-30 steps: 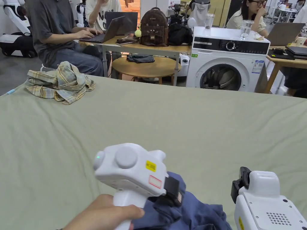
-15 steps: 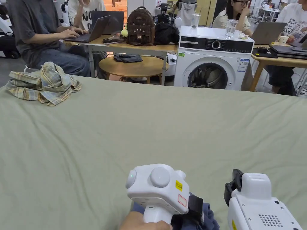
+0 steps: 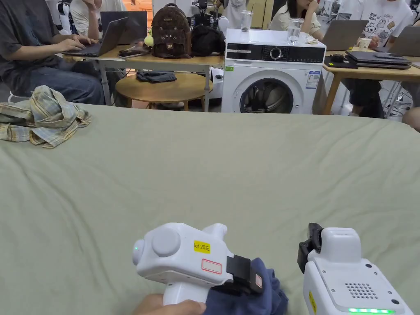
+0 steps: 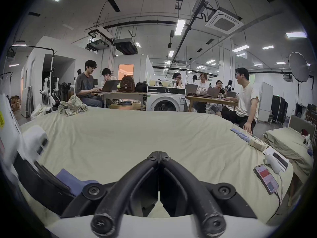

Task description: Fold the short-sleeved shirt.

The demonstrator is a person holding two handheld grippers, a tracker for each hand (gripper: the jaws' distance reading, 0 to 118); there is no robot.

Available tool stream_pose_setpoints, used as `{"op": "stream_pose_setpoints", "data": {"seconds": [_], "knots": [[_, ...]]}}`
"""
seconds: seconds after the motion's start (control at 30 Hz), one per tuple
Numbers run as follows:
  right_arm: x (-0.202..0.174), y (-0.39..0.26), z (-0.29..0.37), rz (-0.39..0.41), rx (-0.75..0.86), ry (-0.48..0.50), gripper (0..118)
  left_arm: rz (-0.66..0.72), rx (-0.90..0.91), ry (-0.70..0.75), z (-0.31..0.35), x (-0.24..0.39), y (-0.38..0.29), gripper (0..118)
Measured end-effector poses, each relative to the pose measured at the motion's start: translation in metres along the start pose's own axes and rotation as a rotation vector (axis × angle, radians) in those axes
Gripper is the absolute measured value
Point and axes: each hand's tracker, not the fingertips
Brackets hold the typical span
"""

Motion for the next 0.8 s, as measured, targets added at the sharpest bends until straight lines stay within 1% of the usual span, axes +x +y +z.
{"op": "stream_pose_setpoints", "data": {"seconds": [0.13, 0.17, 0.27, 0.4, 0.57, 0.7, 0.8], "knots": [[0.003, 0.000, 0.001, -0.005, 0.001, -0.006, 0, 0.052, -0.006, -0.065, -0.045, -0.014, 0.007, 4], [0.004, 0.000, 0.001, -0.007, -0.001, -0.008, 0, 0.056, -0.008, -0.049, -0.058, -0.018, 0.008, 3], [0.007, 0.000, 0.001, -0.012, -0.003, -0.014, 0, 0.058, -0.043, 0.062, -0.083, -0.028, 0.006, 0], [0.010, 0.001, 0.001, -0.010, -0.003, -0.019, 0, 0.064, -0.026, 0.037, -0.085, -0.019, -0.006, 0], [0.010, 0.003, -0.002, -0.004, -0.002, -0.021, 0, 0.036, -0.005, 0.043, -0.059, -0.009, -0.003, 0], [0.006, 0.004, -0.008, -0.004, -0.001, -0.022, 0, -0.055, 0.142, 0.081, -0.012, -0.004, 0.002, 0], [0.000, 0.006, -0.014, -0.003, 0.005, -0.016, 0, -0.121, 0.296, 0.188, 0.032, -0.007, 0.000, 0]]}}
